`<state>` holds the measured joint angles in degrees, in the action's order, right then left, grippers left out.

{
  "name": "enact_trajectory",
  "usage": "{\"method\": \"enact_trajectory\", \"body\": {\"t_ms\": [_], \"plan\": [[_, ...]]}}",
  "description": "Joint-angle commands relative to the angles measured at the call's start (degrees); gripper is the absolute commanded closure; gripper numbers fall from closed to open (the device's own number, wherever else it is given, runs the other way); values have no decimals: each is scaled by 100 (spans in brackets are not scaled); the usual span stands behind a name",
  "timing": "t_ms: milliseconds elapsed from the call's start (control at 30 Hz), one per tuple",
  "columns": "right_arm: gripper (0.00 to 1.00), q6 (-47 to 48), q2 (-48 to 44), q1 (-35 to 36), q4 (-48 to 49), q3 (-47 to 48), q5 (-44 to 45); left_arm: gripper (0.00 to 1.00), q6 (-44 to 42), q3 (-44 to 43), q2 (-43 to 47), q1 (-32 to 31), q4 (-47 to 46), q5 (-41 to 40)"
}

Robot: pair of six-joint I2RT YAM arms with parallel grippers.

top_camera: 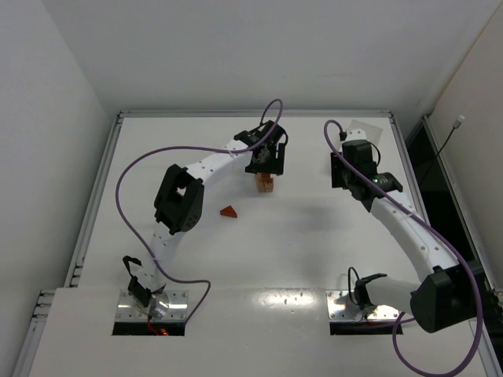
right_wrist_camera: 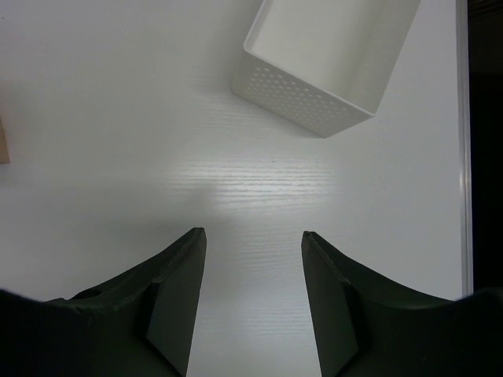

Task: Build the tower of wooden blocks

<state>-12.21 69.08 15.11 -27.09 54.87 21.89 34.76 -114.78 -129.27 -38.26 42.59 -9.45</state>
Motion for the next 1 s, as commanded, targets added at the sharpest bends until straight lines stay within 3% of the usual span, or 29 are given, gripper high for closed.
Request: {"method": "enact_trajectory", "body": {"t_ms": [0,333,600,800,900,967], "plan": [[51,-1,-8,18,231,59,8,31,-49,-185,113,-15,-66,-65],[51,104,-8,18,283,-3,8,31,-216,-439,60,-15,-128,40],[51,280,-122,71,520,-240,149,31,-391,-545,604,-67,-189,-74],[54,755,-123,132,626,-354,-1036,31,-444,174,1562,-130,-813,-513],[68,510,26,132,626,-407,-1362,31,-383,325,1782,20,-814,-698],[71,142,166,132,556,-477,-1573,31,-295,273,1783,160,-718,-847]]}}
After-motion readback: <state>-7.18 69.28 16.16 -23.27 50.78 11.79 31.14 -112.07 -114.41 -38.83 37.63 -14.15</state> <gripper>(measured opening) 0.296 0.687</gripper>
